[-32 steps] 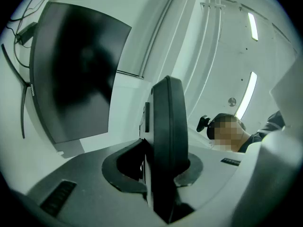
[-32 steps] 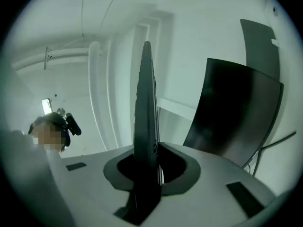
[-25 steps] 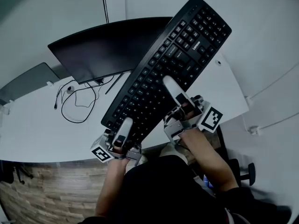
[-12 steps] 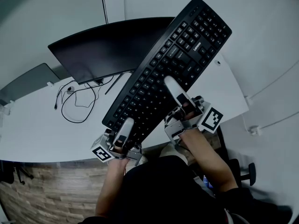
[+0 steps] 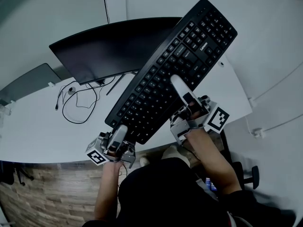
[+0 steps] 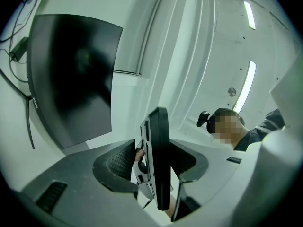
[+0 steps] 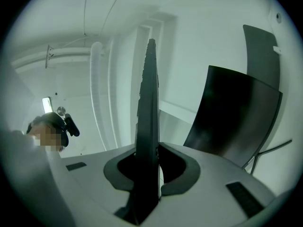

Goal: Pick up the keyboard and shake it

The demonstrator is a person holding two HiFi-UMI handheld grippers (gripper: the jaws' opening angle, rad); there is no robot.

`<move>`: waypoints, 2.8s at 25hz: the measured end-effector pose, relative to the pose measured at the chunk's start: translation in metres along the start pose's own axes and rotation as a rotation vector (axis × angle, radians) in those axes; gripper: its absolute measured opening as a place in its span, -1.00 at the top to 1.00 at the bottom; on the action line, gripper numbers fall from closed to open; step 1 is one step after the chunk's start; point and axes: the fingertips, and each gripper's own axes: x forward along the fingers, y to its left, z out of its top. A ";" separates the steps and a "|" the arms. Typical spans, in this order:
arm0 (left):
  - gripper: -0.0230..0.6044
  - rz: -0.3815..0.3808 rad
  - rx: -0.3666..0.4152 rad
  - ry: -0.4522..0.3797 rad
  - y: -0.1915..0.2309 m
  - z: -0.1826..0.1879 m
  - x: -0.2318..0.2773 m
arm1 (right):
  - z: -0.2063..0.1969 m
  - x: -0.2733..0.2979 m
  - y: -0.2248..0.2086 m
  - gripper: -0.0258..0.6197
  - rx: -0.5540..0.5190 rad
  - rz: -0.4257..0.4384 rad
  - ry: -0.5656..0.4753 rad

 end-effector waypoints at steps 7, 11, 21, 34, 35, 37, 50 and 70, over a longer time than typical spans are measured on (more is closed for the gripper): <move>0.17 0.003 0.289 -0.041 0.022 -0.009 -0.051 | -0.022 -0.002 -0.008 0.66 -0.105 0.159 0.245; 0.09 0.099 0.285 0.182 0.028 0.013 -0.040 | -0.029 0.000 -0.016 0.66 -0.120 0.059 0.246; 0.05 0.076 0.196 0.638 0.031 -0.018 0.035 | -0.026 0.000 -0.016 0.66 -0.057 0.003 0.272; 0.06 -0.056 0.149 0.868 0.014 -0.074 0.016 | -0.072 -0.008 -0.009 0.66 -0.047 0.090 0.404; 0.12 -0.069 0.143 0.885 0.008 -0.079 0.014 | -0.074 -0.011 -0.005 0.66 -0.048 0.099 0.408; 0.29 -0.082 0.141 0.914 0.000 -0.090 0.012 | -0.077 -0.018 0.004 0.66 -0.055 0.118 0.417; 0.61 -0.104 -0.102 1.131 0.014 -0.067 0.062 | -0.022 0.000 -0.013 0.66 0.010 -0.188 0.184; 0.62 0.031 0.183 1.191 0.030 -0.060 0.059 | 0.018 -0.048 -0.012 0.48 -0.305 -0.336 0.263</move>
